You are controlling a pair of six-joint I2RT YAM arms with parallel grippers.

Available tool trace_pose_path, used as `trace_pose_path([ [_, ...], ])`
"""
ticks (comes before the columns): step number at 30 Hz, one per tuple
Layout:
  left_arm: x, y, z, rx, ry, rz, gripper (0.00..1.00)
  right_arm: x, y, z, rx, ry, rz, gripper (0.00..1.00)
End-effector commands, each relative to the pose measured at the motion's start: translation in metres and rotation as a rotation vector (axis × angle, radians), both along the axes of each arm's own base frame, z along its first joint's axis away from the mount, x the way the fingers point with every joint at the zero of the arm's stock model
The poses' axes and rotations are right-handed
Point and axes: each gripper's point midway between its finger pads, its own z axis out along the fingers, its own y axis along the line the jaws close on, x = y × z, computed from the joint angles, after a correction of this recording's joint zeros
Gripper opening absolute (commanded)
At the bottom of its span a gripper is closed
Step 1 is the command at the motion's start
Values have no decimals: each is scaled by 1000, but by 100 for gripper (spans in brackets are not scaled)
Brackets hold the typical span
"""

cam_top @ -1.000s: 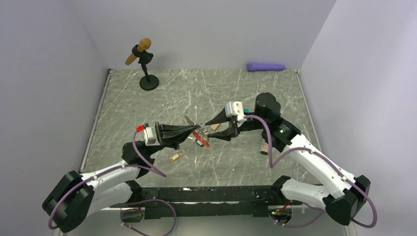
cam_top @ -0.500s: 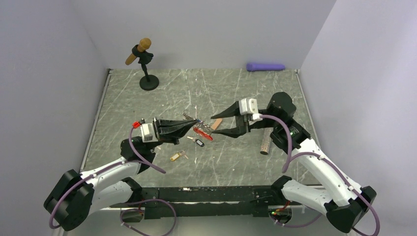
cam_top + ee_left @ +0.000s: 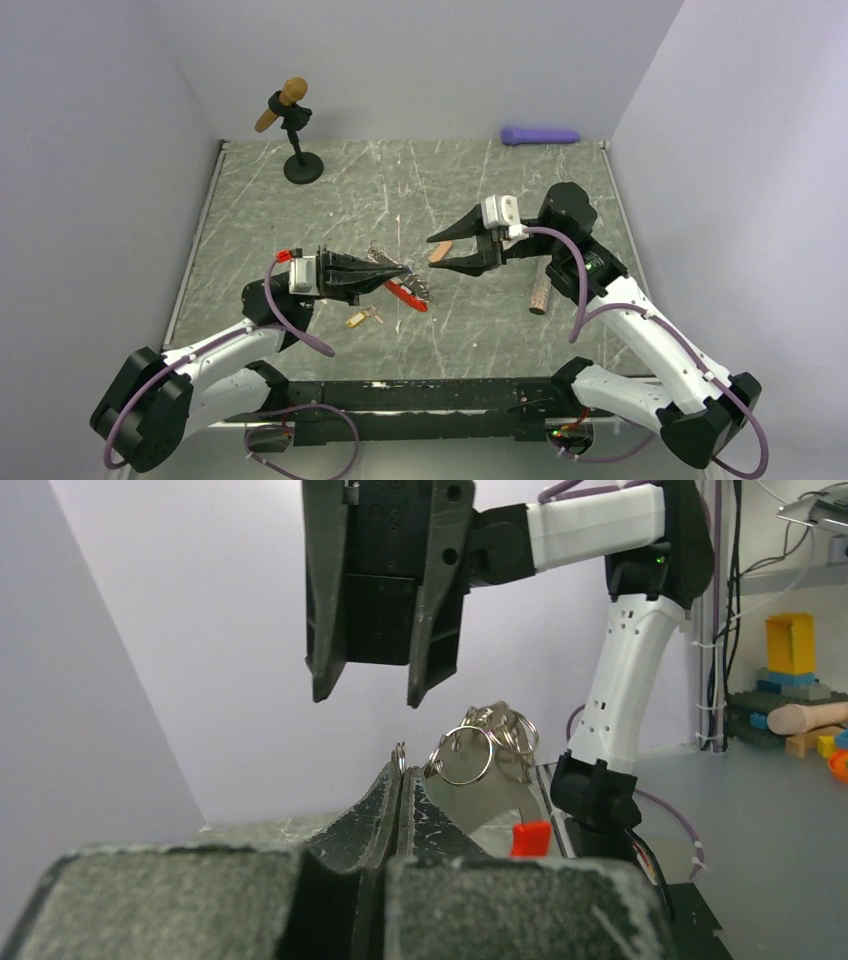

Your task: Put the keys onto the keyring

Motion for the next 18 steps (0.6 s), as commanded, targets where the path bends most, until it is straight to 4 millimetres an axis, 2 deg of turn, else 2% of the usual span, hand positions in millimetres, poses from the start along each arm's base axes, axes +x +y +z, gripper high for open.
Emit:
trace_pose_path([
  [1,-22,10,27,-43,-159,-35,0,-4,-1,11,15,-14,19,46],
  [6,-19,9,23,-8,-160,-22,0,-3,2,6,6,-7,22,44],
  [13,-18,5,19,21,-157,-35,0,-12,16,-14,-38,5,62,29],
  [18,-12,3,17,36,-154,-11,0,-16,18,-16,-44,-5,76,28],
])
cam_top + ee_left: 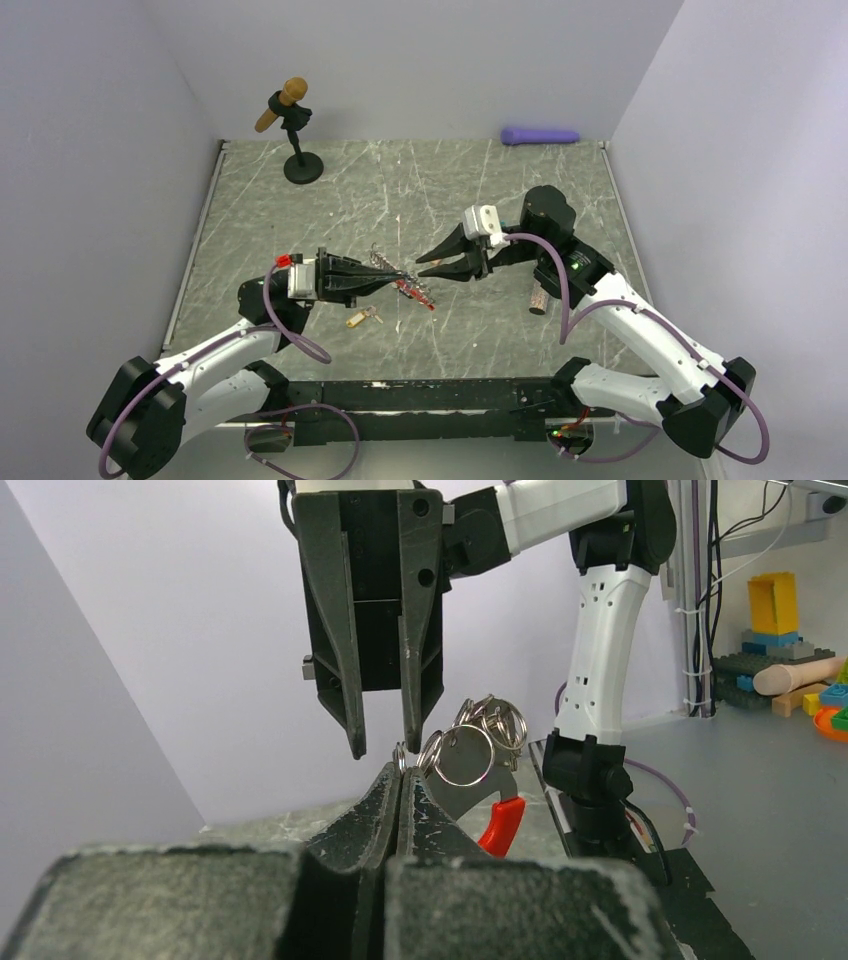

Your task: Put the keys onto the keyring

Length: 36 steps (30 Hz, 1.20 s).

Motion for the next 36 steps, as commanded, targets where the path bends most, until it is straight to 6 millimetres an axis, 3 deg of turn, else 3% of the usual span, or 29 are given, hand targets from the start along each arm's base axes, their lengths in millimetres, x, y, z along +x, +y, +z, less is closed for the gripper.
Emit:
trace_pose_path([
  [1,1,1,17,-18,-82,25,0,-2,1,2,3,-47,4,28],
  [9,0,-1,14,3,-78,2,0,3,5,-6,-6,-48,-18,28],
  [25,-1,-3,5,31,-63,-18,0,2,8,-13,-13,-53,-9,16],
  [36,1,-4,2,38,-55,-15,0,-6,9,-15,-18,-77,35,0],
])
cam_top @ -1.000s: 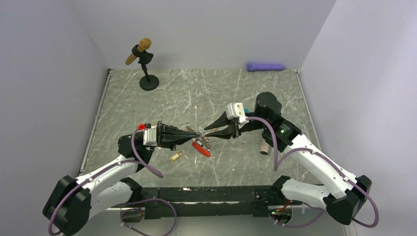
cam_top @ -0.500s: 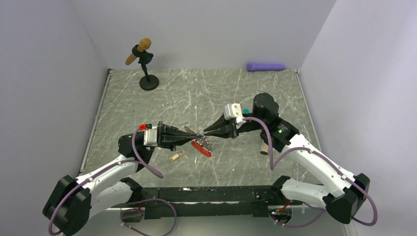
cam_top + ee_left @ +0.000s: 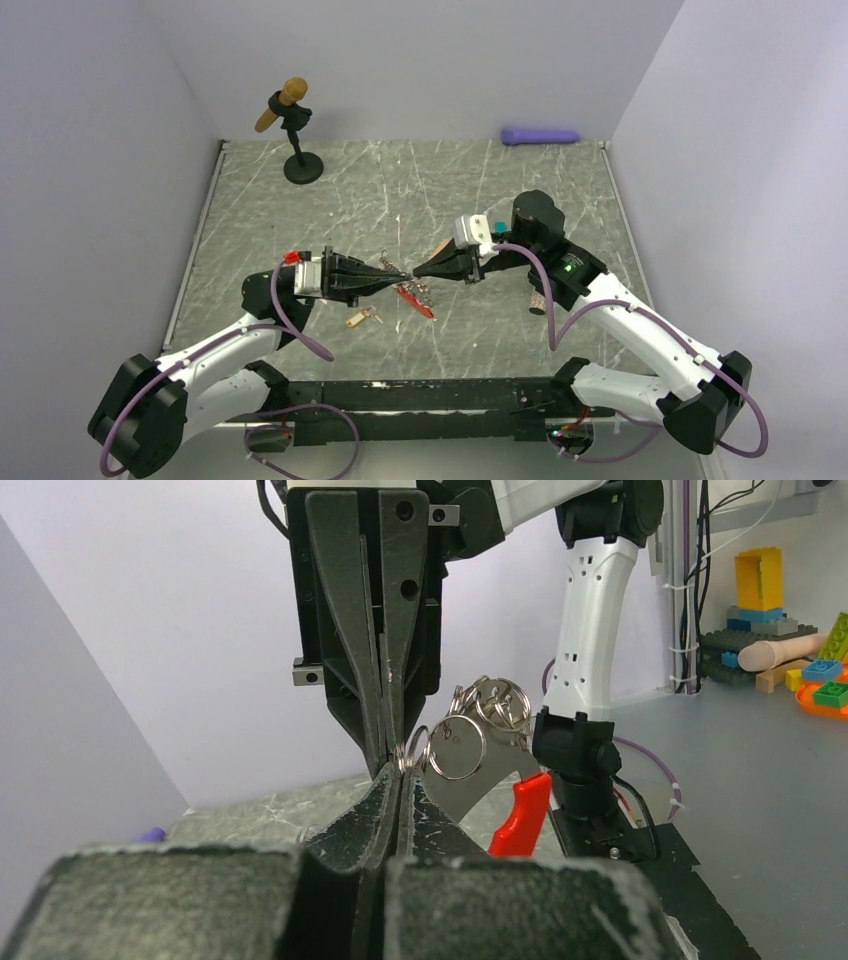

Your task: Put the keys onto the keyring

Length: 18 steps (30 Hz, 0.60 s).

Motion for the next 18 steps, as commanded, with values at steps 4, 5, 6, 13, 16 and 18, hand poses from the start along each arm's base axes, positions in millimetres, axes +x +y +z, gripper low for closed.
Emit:
trace_pose_path([
  [4,-1,3,14,-28,-75,21,0,-5,1,-5,-10,-71,24,0],
  [5,0,3,15,-32,-80,24,0,-3,1,-9,-22,-79,12,0],
  [6,-1,3,15,-35,-81,24,0,-1,2,-13,-34,-89,3,0],
  [13,5,4,21,-66,-78,50,0,7,10,-26,-60,-156,-55,0],
  [16,10,5,20,-81,-58,77,0,14,12,-24,-53,-195,-104,0],
  [18,13,6,17,-91,-40,93,0,19,13,-21,-40,-215,-137,0],
])
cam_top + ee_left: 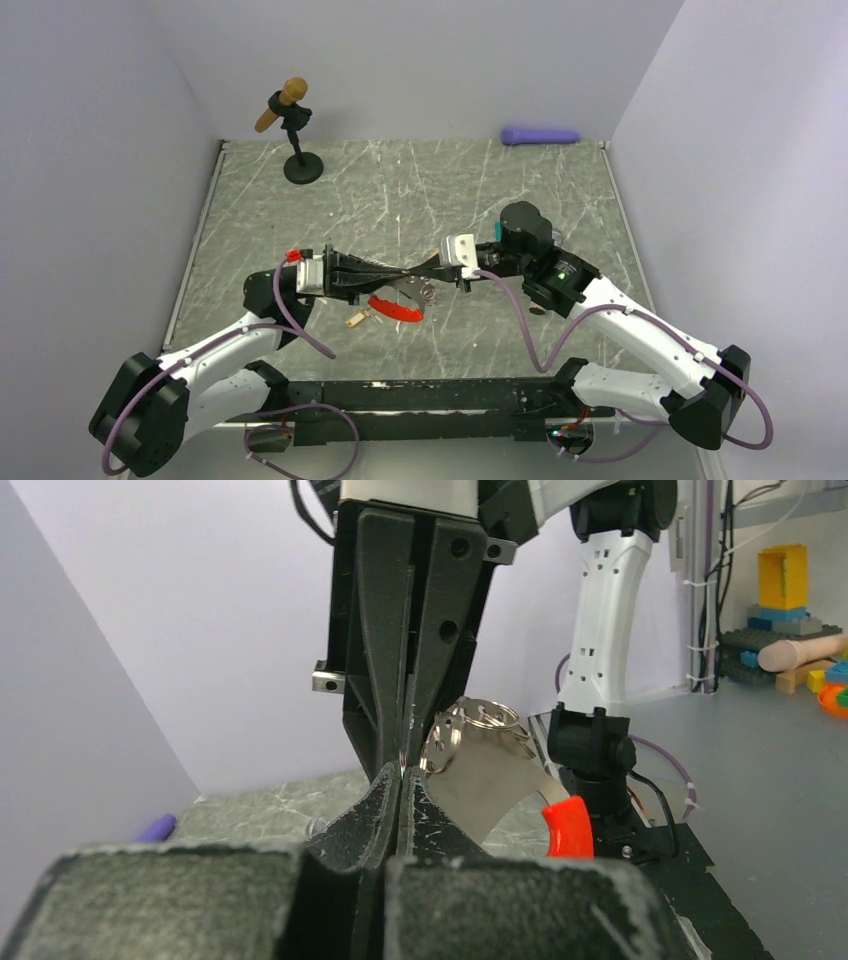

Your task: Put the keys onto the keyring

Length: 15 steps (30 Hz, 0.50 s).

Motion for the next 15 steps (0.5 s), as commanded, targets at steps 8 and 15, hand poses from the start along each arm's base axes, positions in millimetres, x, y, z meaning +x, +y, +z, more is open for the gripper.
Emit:
trace_pose_path([
  [8,9,4,2,-30,-46,82,0,2,-3,11,47,-92,-52,32],
  [15,17,4,-22,117,-65,147,0,1,-16,6,-3,-121,-82,35],
])
